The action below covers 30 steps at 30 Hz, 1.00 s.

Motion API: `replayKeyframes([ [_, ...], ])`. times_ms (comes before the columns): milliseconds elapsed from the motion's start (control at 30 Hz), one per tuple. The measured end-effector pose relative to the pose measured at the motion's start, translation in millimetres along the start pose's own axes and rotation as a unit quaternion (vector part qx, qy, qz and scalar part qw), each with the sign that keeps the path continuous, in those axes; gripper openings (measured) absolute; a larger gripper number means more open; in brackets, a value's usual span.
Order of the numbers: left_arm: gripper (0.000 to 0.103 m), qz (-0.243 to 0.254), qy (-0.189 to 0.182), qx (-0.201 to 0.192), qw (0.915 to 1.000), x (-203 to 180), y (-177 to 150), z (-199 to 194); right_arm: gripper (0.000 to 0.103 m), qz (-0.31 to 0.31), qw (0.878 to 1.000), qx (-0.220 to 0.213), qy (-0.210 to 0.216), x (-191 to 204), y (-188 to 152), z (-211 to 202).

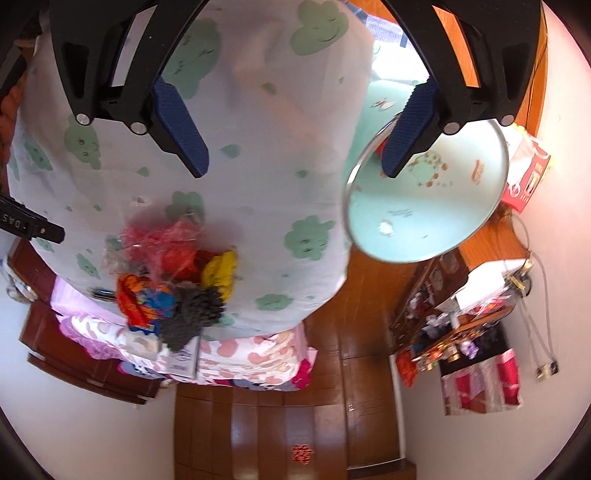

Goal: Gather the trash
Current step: 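Grasp the pink plastic bag with the left gripper while the right grasps the red wrapper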

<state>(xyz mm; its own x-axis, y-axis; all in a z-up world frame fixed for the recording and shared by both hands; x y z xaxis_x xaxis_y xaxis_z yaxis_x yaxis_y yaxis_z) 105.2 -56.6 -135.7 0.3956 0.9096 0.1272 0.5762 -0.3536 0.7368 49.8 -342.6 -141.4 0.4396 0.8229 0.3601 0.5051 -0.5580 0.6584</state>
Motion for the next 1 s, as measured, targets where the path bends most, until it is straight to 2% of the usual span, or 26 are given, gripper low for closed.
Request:
replayKeyframes([
  [267, 0.078, 0.049, -0.041, -0.038, 0.9972, -62, 47, 18, 0.054, 0.003, 1.0, -0.011, 0.0, -6, 7, -7],
  [467, 0.072, 0.064, -0.054, -0.023, 0.9962, -95, 62, 46, 0.054, 0.012, 1.0, -0.003, 0.008, -12, 7, -7],
  [533, 0.067, 0.062, -0.056, -0.015, 0.9964, -101, 65, 55, 0.054, 0.013, 1.0, -0.001, 0.01, -13, 6, -7],
  [600, 0.052, 0.058, -0.063, -0.005, 0.9963, -104, 64, 63, 0.054, 0.014, 1.0, 0.002, 0.013, -14, 5, -6],
  [633, 0.036, 0.055, -0.069, 0.003, 0.9961, -105, 63, 66, 0.054, 0.014, 1.0, 0.003, 0.014, -13, 5, -6],
  [667, 0.031, 0.048, -0.081, 0.011, 0.9955, -104, 60, 69, 0.054, 0.014, 1.0, 0.004, 0.015, -14, 4, -5],
  [833, 0.027, 0.042, -0.086, 0.006, 0.9954, -98, 52, 63, 0.054, 0.017, 1.0, 0.004, 0.02, -12, 5, -4],
  [1000, 0.027, 0.037, -0.094, -0.012, 0.9948, -85, 46, 36, 0.054, 0.011, 0.999, -0.008, 0.032, 4, 16, -5],
])
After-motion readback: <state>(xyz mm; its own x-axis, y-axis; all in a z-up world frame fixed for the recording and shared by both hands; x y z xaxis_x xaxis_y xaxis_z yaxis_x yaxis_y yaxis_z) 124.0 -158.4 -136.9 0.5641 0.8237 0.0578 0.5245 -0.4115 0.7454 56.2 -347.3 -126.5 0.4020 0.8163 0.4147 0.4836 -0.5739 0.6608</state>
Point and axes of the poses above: each gripper's, at about its wrist camera, not at the fingertips, and z roughly the way its jaws point, x to its left, y to its top, the point moved 7 cm from there along z, roughly the way its jaws point, and after that the axes turned 7 degrees about z, right-handed, at the moved point
